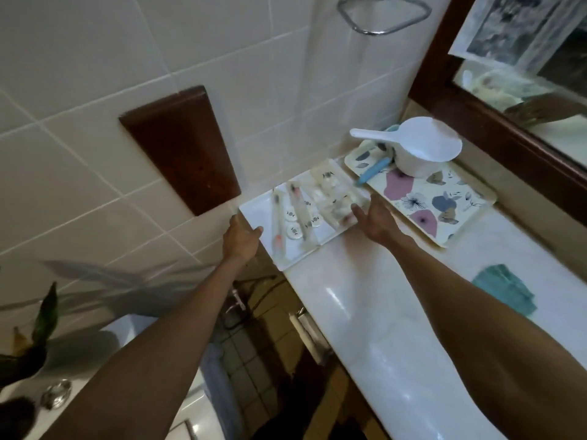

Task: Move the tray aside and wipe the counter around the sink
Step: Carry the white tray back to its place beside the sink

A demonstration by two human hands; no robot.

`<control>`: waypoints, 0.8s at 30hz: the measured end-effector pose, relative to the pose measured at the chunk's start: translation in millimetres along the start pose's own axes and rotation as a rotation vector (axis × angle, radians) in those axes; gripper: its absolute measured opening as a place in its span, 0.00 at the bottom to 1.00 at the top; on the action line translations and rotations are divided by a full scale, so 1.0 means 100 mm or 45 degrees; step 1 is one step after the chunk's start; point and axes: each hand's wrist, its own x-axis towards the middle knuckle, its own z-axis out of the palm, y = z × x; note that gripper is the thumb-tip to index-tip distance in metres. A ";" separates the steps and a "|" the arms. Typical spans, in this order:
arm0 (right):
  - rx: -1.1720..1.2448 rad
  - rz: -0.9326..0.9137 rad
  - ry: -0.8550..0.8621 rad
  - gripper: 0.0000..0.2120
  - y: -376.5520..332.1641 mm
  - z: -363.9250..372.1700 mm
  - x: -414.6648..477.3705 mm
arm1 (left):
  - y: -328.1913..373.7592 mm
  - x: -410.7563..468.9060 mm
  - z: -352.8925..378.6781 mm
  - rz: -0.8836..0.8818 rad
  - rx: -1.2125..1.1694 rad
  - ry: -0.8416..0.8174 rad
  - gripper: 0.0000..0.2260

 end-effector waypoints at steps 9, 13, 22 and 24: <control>-0.053 0.185 0.039 0.33 0.06 0.07 -0.15 | -0.15 0.04 -0.07 0.085 0.013 -0.096 0.27; -0.021 0.231 -0.047 0.33 0.08 0.10 -0.42 | -0.24 -0.05 -0.18 0.098 0.052 -0.115 0.25; 0.208 0.362 0.056 0.28 0.36 -0.08 -1.39 | -0.26 -0.56 -0.17 0.185 -0.096 -0.269 0.23; 0.264 0.391 0.094 0.29 0.46 -0.21 -1.68 | -0.17 -0.73 -0.11 0.263 -0.100 -0.327 0.24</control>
